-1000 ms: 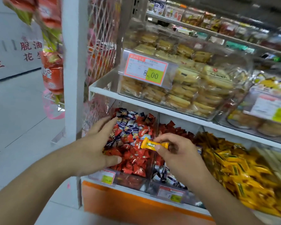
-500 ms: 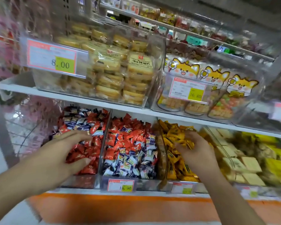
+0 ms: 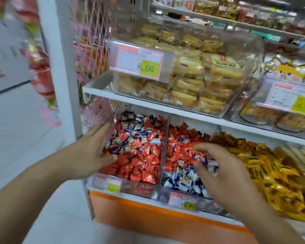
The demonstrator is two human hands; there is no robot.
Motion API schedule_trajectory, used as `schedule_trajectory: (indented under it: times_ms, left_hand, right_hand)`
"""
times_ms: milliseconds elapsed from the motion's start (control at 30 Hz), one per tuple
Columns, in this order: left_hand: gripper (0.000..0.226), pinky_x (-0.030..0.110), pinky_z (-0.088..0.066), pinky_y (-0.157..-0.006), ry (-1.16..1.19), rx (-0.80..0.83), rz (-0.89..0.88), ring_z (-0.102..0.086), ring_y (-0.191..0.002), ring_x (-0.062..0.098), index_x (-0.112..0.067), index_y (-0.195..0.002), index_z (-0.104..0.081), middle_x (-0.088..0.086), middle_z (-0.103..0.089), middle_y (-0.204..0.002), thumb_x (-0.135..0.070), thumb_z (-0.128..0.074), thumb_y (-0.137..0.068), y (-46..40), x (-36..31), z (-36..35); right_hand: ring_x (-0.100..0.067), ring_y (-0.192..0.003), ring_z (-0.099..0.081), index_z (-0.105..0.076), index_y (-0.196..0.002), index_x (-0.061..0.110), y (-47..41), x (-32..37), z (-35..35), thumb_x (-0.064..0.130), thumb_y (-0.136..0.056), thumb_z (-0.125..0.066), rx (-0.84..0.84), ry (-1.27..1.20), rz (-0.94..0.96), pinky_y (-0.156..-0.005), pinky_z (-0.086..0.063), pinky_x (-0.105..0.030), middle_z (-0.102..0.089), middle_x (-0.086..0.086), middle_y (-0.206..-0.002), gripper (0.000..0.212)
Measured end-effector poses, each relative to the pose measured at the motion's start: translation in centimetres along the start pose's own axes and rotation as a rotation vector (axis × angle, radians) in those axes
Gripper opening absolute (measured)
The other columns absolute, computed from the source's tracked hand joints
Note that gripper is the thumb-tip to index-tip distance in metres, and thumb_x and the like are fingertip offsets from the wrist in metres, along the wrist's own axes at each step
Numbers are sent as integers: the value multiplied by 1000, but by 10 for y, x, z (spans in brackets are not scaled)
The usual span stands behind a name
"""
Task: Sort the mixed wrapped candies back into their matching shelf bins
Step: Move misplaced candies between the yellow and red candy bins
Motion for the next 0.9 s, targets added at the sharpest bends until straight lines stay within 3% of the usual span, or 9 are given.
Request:
schedule_trajectory:
  times_ms: [133,267,367,433,533,667,833,900]
  left_hand:
    - [111,23,-3,-121,46,235,60,13,-155,6,-38,-151,36,-17,22,-163,-59,-58,-96,6,14,-4]
    - [120,16,-16,-114,41,350,92,-8,-157,10,-43,-139,49,-7,9,-170,-54,-63,-96,9,23,-4]
    - [133,25,-31,-117,17,398,95,-26,-153,15,-45,-134,53,0,-6,-172,-55,-72,-89,7,29,-2]
    - [137,24,-30,-116,19,411,93,-26,-153,14,-43,-135,52,-1,-7,-172,-57,-74,-86,6,30,-1]
    - [136,23,-27,-117,53,425,102,-23,-154,13,-44,-140,48,-5,-4,-172,-60,-75,-85,5,30,-1]
    - [135,34,-30,-121,80,443,113,-23,-155,17,-49,-139,47,-3,-4,-172,-64,-74,-82,6,31,0]
    - [133,33,-34,-118,125,435,128,-28,-153,20,-52,-140,44,1,-13,-171,-58,-77,-84,9,27,2]
    - [134,35,-34,-118,128,439,132,-28,-153,20,-51,-141,44,1,-13,-171,-58,-77,-84,10,27,3]
  right_hand:
    - [13,-131,-39,-49,-142,46,-27,46,-41,38,-102,-59,187,16,223,-108,-22,-4,-45,34,-143,42]
    - [-3,-134,-47,-45,-148,45,-68,86,-95,38,-103,-60,396,-6,346,-116,-36,-28,-44,22,-153,48]
    - [-13,-134,-48,-57,-141,40,-85,102,-137,41,-96,-69,529,13,426,-114,-42,-39,-55,15,-143,47]
    - [-15,-122,-56,-66,-129,38,-88,105,-155,44,-89,-74,567,71,457,-104,-49,-44,-63,13,-130,42]
    - [-13,-107,-60,-72,-112,38,-92,100,-156,46,-84,-78,529,110,432,-92,-54,-45,-64,17,-114,30]
    - [-14,-103,-59,-71,-103,36,-95,89,-139,44,-89,-76,446,194,383,-89,-54,-44,-61,17,-106,18]
    - [-21,-115,-56,-72,-109,28,-98,93,-117,35,-96,-68,273,474,370,-103,-47,-40,-67,6,-113,15]
    - [-22,-120,-52,-70,-117,25,-100,95,-115,31,-97,-66,249,481,354,-107,-44,-40,-66,3,-117,21]
Point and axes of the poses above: each hand's wrist, its own y-axis away from the middle knuckle, its own z-axis out of the back of the hand, x = y × z, the point moved 3 cm from there along -y, towards the middle knuckle
